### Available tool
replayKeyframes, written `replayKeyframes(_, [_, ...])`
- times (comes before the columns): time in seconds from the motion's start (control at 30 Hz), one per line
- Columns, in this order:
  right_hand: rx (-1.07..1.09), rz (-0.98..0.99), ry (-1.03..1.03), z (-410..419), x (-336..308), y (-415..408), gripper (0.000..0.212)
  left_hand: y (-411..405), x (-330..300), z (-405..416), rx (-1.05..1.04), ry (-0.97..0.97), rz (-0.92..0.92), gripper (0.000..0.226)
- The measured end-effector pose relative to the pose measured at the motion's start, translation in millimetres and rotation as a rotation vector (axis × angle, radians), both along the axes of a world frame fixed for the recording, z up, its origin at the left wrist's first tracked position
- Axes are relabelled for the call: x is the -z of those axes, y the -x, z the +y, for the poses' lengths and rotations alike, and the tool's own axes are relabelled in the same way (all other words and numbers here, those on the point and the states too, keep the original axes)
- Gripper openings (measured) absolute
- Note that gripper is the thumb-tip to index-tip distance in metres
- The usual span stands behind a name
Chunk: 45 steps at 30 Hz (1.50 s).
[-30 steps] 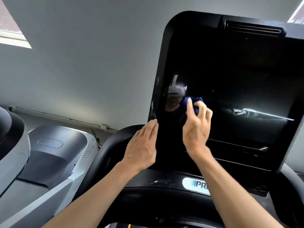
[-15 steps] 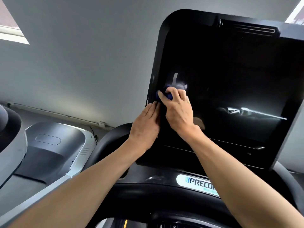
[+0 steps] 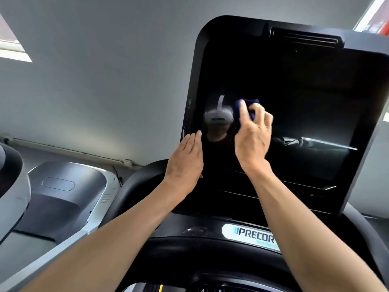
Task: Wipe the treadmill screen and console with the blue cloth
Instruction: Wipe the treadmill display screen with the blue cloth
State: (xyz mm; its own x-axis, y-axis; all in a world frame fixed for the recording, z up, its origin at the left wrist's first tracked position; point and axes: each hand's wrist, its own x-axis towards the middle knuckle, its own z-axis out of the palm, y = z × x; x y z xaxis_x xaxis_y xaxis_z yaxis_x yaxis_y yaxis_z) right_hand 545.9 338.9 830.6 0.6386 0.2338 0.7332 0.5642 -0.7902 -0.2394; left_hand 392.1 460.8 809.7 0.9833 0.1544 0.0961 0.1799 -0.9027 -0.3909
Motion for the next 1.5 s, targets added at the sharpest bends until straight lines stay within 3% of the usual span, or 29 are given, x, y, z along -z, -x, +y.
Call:
replayKeyframes(0.07, [0.053, 0.022, -0.02, -6.3, 20.1, 18.0, 0.058, 0.5, -0.2, -2.0, -0.03, 0.023, -0.003, 0.105])
replayKeyframes(0.2, [-0.217, -0.154, 0.296, -16.6, 21.1, 10.4, 0.055, -2.7, -2.3, -4.5, -0.038, 0.036, -0.026, 0.103])
replayKeyframes(0.37, [0.08, 0.007, 0.002, -31.1, 9.8, -4.2, 0.065, -1.6, 0.8, -4.3, -0.053, 0.067, -0.011, 0.112])
replayKeyframes(0.47, [-0.131, -0.086, 0.183, -22.2, 37.2, 31.0, 0.059, -4.7, 1.6, -10.6, -0.078, 0.115, -0.04, 0.115])
replayKeyframes(0.53, [-0.246, -0.132, 0.274, -21.0, 20.7, 14.8, 0.057, -7.1, -0.5, -16.1, -0.096, 0.175, -0.07, 0.116])
replayKeyframes(0.63, [-0.068, -0.053, 0.13, -36.0, -6.5, -15.0, 0.06, -9.8, -0.7, -19.1, -0.055, 0.2, -0.176, 0.114])
replayKeyframes(0.73, [0.085, 0.05, -0.01, -45.9, 12.4, 4.1, 0.068, -22.8, -4.7, -21.3, 0.034, 0.252, -0.248, 0.119])
replayKeyframes(0.9, [-0.196, -0.128, 0.271, -51.2, 18.7, 3.4, 0.047, -59.9, -17.2, -36.7, 0.116, 0.305, -0.2, 0.13])
replayKeyframes(1.07, [0.062, 0.022, -0.103, -76.8, 14.8, -5.0, 0.045, -67.4, -7.6, -48.0, 0.092, 0.177, -0.113, 0.137])
replayKeyframes(1.23, [-0.288, -0.09, 0.15, -70.9, 15.5, -2.5, 0.031, -71.3, -3.6, -46.5, 0.087, 0.175, -0.114, 0.135])
replayKeyframes(1.4, [0.023, -0.016, -0.166, -86.6, 6.6, -20.4, 0.037, -71.9, -2.9, -48.1, 0.08, 0.185, -0.107, 0.137])
replayKeyframes(1.5, [-0.157, -0.074, 0.014, -73.3, 28.7, 2.5, 0.033, -74.1, -1.6, -47.4, 0.069, 0.193, -0.106, 0.136])
